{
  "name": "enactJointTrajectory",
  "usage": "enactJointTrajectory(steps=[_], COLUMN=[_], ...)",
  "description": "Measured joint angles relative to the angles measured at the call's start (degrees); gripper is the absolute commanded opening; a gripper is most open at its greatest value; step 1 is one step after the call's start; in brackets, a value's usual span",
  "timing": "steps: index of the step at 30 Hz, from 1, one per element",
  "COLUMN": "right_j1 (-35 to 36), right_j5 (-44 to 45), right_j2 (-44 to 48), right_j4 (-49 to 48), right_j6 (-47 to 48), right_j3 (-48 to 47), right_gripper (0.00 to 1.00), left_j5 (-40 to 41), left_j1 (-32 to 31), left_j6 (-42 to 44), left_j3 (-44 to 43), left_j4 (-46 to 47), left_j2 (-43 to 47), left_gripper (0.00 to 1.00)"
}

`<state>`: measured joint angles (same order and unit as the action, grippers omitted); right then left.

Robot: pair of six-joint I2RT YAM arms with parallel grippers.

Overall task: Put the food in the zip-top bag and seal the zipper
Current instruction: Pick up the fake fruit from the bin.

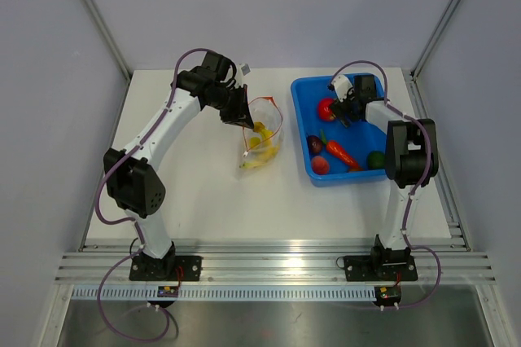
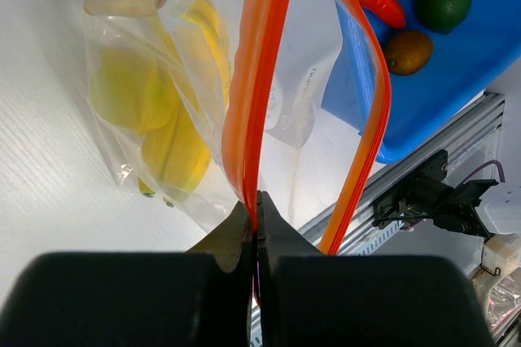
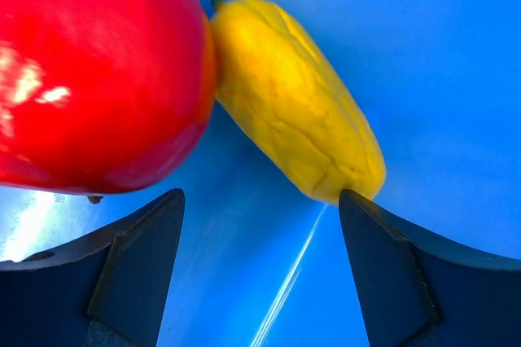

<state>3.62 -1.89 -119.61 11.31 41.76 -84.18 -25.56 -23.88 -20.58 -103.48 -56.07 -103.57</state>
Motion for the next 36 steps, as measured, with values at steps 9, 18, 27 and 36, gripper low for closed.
enactJointTrajectory(steps=[9, 18, 27, 36], right_j1=[-0.2, -1.5, -2.7, -2.7], right_j5=[-1.8, -6.8, -11.1, -11.0], right_j2=[-1.0, -4.7, -6.7, -3.7], right_j4=[-0.6, -1.1, -0.8, -2.4], right_j6=[3.8, 4.7, 2.8, -1.8], right_j3=[-4.9, -8.4, -7.9, -2.8], right_gripper=[0.88, 0.89, 0.70, 0.76], left_j5=[0.0, -0.2, -0.4, -0.7], left_j1=[0.0, 0.0, 0.0, 0.0], left_j6=[0.0, 0.0, 0.0, 0.0], left_j3=[-0.3, -0.4, -0.4, -0.6], left_j4=[-0.6, -0.9, -0.9, -0.8], left_j2=[-0.1, -0.8, -1.7, -2.5], left_gripper=[0.00, 0.00, 0.00, 0.00])
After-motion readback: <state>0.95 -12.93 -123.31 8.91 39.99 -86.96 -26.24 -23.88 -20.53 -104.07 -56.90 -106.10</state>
